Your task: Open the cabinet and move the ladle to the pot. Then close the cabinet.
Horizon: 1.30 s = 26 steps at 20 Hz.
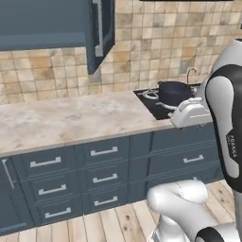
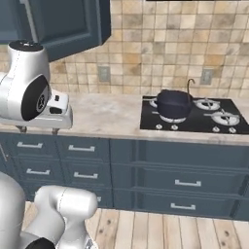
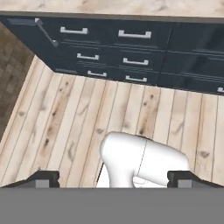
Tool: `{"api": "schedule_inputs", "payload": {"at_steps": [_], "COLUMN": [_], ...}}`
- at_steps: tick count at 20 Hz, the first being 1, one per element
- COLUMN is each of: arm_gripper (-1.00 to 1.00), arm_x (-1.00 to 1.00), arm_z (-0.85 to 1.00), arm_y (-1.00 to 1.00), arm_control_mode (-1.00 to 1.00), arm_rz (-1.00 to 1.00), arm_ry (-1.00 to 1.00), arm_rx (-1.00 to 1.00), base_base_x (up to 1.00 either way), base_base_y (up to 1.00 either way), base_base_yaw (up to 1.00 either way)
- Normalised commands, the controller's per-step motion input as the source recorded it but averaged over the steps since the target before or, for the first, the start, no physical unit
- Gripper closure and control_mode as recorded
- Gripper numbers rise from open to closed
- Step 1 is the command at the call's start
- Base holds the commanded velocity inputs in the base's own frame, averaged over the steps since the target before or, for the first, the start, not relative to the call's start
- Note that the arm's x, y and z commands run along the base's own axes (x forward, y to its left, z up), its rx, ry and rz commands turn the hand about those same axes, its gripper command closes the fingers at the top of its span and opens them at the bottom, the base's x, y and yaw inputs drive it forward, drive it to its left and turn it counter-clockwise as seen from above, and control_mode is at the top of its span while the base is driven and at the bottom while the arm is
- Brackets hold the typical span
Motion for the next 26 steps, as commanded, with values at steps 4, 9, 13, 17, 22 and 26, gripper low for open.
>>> {"api": "schedule_inputs", "payload": {"at_steps": [4,9,13,17,22,26], "arm_gripper": [-1.00,-1.00,-1.00,-1.00,-1.00,-1.00], "arm_x": [0.00,0.00,0.00,0.00,0.00,0.00], "arm_z": [0.00,0.00,0.00,0.00,0.00,0.00], "arm_y": [0.00,0.00,0.00,0.00,0.00,0.00], "arm_control_mode": [1.00,1.00,1.00,1.00,1.00,1.00], "arm_rz": [0.00,0.00,0.00,0.00,0.00,0.00], "arm_ry": [0.00,0.00,0.00,0.00,0.00,0.00], "arm_rx": [0.00,0.00,0.00,0.00,0.00,0.00], "base_base_x": [0.00,0.05,0.37,0.77,0.75,0.76], "base_base_y": [1.00,1.00,1.00,0.33,-0.25,-0.32], "base_base_yaw": [0.00,0.00,0.00,-0.01,-0.02,0.00]}}
